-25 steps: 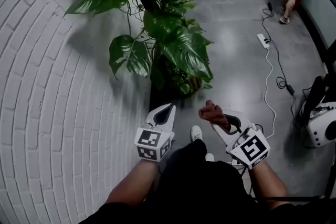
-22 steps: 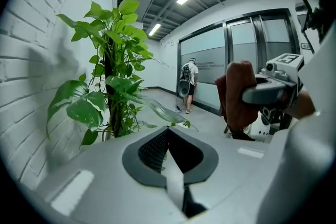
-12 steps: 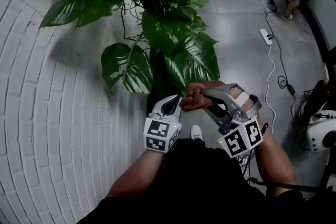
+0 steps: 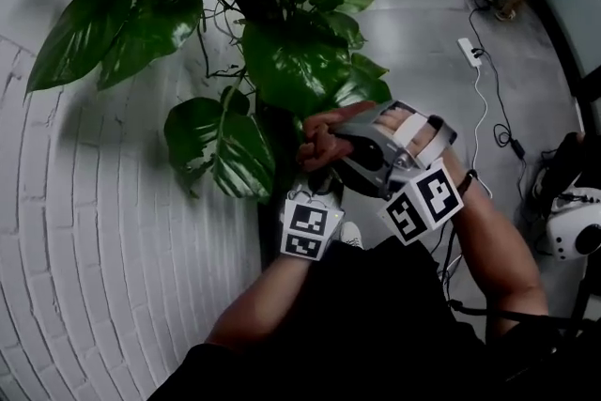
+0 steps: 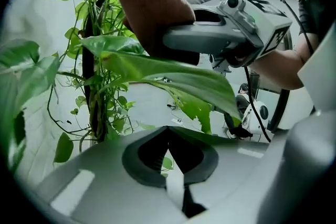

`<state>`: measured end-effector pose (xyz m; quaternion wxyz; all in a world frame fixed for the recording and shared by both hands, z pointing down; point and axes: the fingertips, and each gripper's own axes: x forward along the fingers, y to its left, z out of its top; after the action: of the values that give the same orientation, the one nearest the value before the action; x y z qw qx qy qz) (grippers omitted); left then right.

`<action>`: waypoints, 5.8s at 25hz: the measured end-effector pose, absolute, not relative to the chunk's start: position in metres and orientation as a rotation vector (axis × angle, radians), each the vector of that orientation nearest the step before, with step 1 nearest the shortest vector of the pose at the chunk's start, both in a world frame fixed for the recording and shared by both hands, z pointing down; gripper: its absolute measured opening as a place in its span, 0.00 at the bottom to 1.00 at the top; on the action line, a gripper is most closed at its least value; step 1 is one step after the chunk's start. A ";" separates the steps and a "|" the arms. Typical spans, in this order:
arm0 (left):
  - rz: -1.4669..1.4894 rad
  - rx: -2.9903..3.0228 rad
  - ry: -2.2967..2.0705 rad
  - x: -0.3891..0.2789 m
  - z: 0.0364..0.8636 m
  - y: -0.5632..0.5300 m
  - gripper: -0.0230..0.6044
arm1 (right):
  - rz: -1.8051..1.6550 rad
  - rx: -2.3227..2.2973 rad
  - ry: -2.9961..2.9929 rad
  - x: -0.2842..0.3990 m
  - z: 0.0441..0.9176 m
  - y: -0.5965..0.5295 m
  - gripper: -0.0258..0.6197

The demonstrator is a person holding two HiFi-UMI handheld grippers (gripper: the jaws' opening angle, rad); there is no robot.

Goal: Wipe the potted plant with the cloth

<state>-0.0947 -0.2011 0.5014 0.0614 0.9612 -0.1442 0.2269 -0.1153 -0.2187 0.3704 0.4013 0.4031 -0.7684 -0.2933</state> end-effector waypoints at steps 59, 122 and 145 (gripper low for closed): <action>0.383 2.649 -0.731 -0.053 0.474 -0.156 0.06 | -0.319 0.920 -2.442 -0.068 0.429 -0.107 0.14; 0.587 2.639 -0.906 -0.016 0.532 -0.113 0.06 | -0.447 0.811 -2.355 -0.036 0.462 -0.112 0.14; 0.591 2.676 -0.834 -0.017 0.522 -0.099 0.06 | -0.144 0.932 -2.479 -0.024 0.488 -0.039 0.14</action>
<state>-0.0170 -0.0985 0.5223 0.1381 0.9252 -0.2884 0.2042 -0.0241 -0.0393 0.4885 0.2422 0.3410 -0.9068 -0.0525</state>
